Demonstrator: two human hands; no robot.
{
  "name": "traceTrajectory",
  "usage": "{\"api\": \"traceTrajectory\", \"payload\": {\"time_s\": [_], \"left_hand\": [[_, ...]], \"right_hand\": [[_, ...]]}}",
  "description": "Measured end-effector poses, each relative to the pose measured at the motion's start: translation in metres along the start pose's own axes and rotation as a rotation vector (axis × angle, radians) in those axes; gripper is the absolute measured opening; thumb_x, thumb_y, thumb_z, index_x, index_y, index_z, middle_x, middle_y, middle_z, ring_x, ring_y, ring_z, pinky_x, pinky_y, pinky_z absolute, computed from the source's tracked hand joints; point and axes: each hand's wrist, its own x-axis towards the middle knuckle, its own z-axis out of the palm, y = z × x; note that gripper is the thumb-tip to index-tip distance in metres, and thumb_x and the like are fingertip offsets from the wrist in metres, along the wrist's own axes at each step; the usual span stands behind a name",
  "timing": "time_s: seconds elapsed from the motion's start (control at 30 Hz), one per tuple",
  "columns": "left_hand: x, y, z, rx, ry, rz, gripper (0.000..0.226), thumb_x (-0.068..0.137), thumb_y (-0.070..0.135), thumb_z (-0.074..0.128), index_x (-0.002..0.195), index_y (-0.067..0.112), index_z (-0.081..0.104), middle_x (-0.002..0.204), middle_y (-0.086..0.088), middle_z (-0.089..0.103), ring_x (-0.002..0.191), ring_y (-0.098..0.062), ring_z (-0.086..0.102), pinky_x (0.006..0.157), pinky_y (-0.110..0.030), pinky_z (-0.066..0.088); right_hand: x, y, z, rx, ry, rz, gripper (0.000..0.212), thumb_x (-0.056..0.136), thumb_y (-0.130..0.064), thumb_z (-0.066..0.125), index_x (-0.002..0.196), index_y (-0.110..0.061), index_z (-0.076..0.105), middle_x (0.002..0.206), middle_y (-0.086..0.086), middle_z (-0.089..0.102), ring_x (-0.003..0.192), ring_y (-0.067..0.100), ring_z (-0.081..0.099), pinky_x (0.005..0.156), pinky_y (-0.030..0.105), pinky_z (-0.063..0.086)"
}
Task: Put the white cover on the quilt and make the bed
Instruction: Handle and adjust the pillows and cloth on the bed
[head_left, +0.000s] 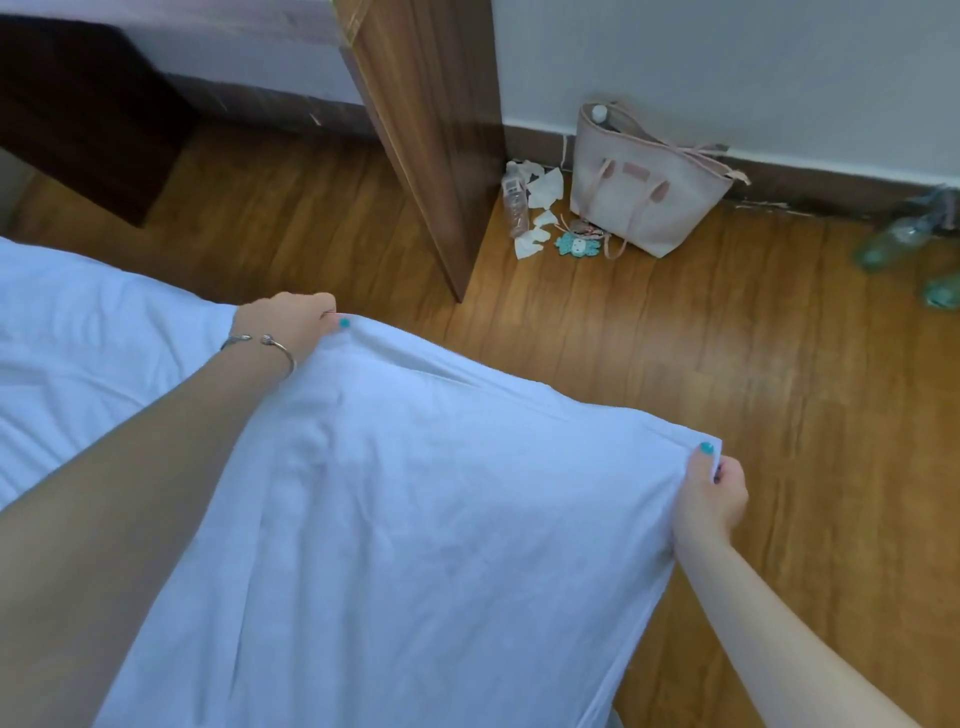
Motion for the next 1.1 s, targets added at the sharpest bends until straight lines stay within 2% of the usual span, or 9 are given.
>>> {"api": "traceTrajectory", "payload": {"time_s": [0.13, 0.23, 0.37, 0.57, 0.8, 0.9, 0.97, 1.03, 1.1], "left_hand": [[-0.03, 0.001, 0.013, -0.251, 0.115, -0.321, 0.045, 0.096, 0.051, 0.047, 0.106, 0.008, 0.047, 0.098, -0.013, 0.056, 0.089, -0.036, 0.053, 0.077, -0.041, 0.04], [-0.045, 0.002, 0.026, -0.303, 0.091, -0.387, 0.032, 0.102, 0.034, 0.042, 0.113, 0.007, 0.055, 0.117, -0.023, 0.058, 0.108, -0.043, 0.053, 0.083, -0.043, 0.041], [-0.024, -0.005, 0.013, -0.292, 0.17, -0.347, 0.012, 0.099, 0.014, 0.038, 0.097, 0.01, 0.049, 0.101, -0.023, 0.056, 0.099, -0.043, 0.053, 0.075, -0.04, 0.035], [0.01, -0.066, -0.023, 0.172, 0.223, 0.197, 0.016, 0.096, 0.011, 0.041, 0.099, 0.014, 0.056, 0.092, -0.012, 0.059, 0.064, -0.037, 0.053, 0.062, -0.036, 0.041], [0.02, -0.062, 0.006, 0.322, 0.255, 0.122, 0.013, 0.095, 0.01, 0.044, 0.103, 0.017, 0.052, 0.083, -0.008, 0.045, 0.063, -0.029, 0.046, 0.057, -0.031, 0.033], [0.017, -0.031, 0.011, 0.373, 0.331, 0.034, 0.022, 0.092, 0.019, 0.056, 0.113, 0.018, 0.061, 0.097, -0.008, 0.053, 0.092, -0.029, 0.052, 0.079, -0.036, 0.041], [-0.007, -0.004, 0.018, 0.057, 0.534, 0.059, 0.03, 0.086, 0.007, 0.054, 0.113, 0.009, 0.065, 0.1, -0.015, 0.058, 0.093, -0.036, 0.053, 0.087, -0.042, 0.04], [-0.065, 0.036, 0.031, -0.303, 0.679, 0.13, 0.029, 0.085, 0.012, 0.05, 0.11, 0.01, 0.066, 0.101, -0.014, 0.062, 0.093, -0.037, 0.057, 0.087, -0.046, 0.04], [-0.14, 0.071, 0.055, -0.418, 0.477, 0.02, 0.039, 0.089, 0.037, 0.047, 0.124, 0.024, 0.059, 0.126, -0.012, 0.054, 0.12, -0.036, 0.048, 0.097, -0.06, 0.034]], "right_hand": [[0.003, -0.011, 0.002, 0.069, -0.031, 0.097, 0.026, 0.086, -0.036, 0.064, 0.078, -0.018, 0.047, 0.069, -0.005, 0.04, 0.06, 0.014, 0.035, 0.057, 0.028, 0.032], [-0.002, -0.018, 0.006, 0.029, -0.066, 0.024, 0.019, 0.092, -0.026, 0.058, 0.081, -0.015, 0.047, 0.07, -0.004, 0.04, 0.065, 0.016, 0.037, 0.057, 0.028, 0.032], [-0.009, -0.029, 0.006, -0.048, -0.082, -0.122, 0.035, 0.096, -0.028, 0.054, 0.069, -0.016, 0.036, 0.066, -0.006, 0.033, 0.059, 0.011, 0.031, 0.053, 0.025, 0.027], [-0.007, -0.024, 0.025, -0.021, 0.084, -0.174, 0.023, 0.095, -0.021, 0.058, 0.075, -0.017, 0.046, 0.063, -0.009, 0.041, 0.055, 0.005, 0.039, 0.051, 0.02, 0.033], [0.013, -0.018, 0.049, -0.128, -0.005, -0.163, 0.016, 0.096, -0.027, 0.053, 0.085, -0.015, 0.05, 0.069, -0.006, 0.047, 0.067, 0.019, 0.044, 0.057, 0.028, 0.036], [0.011, -0.016, 0.053, -0.481, -0.146, -0.089, 0.013, 0.091, -0.032, 0.057, 0.1, -0.022, 0.058, 0.103, 0.0, 0.053, 0.092, 0.027, 0.054, 0.084, 0.038, 0.046], [-0.002, -0.027, 0.046, -0.478, 0.006, -0.195, 0.026, 0.092, -0.026, 0.056, 0.117, -0.022, 0.057, 0.125, 0.003, 0.048, 0.114, 0.029, 0.05, 0.104, 0.043, 0.036], [-0.039, -0.045, 0.033, -0.24, 0.084, -0.47, 0.026, 0.092, -0.022, 0.052, 0.116, -0.02, 0.06, 0.121, -0.004, 0.053, 0.115, 0.023, 0.052, 0.1, 0.037, 0.037], [-0.088, -0.047, 0.024, -0.224, -0.209, -0.891, 0.028, 0.093, -0.03, 0.05, 0.117, -0.024, 0.064, 0.118, -0.015, 0.057, 0.116, 0.014, 0.053, 0.098, 0.033, 0.038]]}}
